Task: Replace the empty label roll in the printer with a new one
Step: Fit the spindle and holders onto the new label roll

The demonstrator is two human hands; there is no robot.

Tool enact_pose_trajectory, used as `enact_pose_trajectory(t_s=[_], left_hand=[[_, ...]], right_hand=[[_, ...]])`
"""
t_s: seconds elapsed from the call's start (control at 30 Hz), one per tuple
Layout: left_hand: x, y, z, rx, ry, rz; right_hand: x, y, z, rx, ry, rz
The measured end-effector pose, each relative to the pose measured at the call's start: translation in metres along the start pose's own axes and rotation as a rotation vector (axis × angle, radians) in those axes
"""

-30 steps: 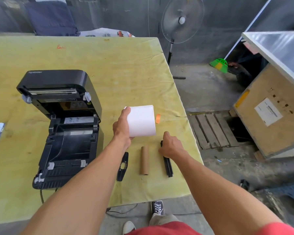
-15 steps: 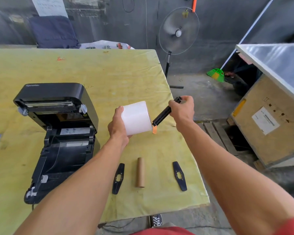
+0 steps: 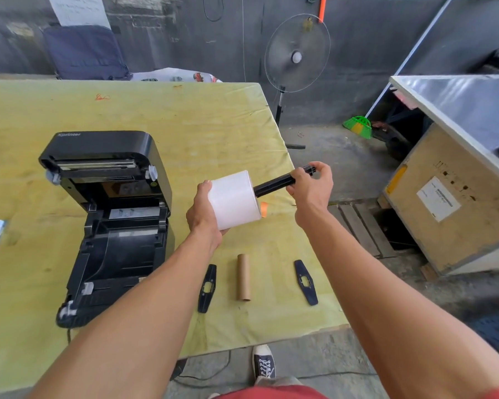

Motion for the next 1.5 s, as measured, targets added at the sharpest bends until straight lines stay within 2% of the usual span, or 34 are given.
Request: enact_pose_trajectory(t_s=[0.13, 0.33, 0.5, 0.83, 1.2, 1.5], left_hand=[[-0.009, 0.008, -0.001, 0.015, -0.032, 0.027], [-0.020, 0.022, 0.000, 0.000, -0.041, 0.068], [-0.029, 0.030, -0.004, 0.007, -0.064, 0.103], [-0.053, 0.035, -0.014, 0.015, -0.054, 0.072], [-0.051, 0.026, -0.012, 0.028, -0.089, 0.072], [-0.031, 0.022, 0.004, -0.017, -0.106, 0.121]], right_hand=[[-0.008, 0.015, -0.007, -0.021, 0.015, -0.016], [-0.007, 0.042, -0.017, 0.100, -0.193, 0.010], [0.002, 0.066, -0.019, 0.064, -0.153, 0.066], [0.029, 0.105, -0.040, 0.054, -0.114, 0.237], [0.033, 0.096, -0.054, -0.022, 0.101, 0.297], [0.011, 0.077, -0.053, 0.068, 0.005, 0.287]])
Point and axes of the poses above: each hand's wrist, its own y-axis away from the middle knuckle, its own x-axis out of the palm, z = x × y, the point moved 8 cm from there along -y, towards the middle knuckle, and after that the axes turned 4 degrees about y, right-handed, at the moved point
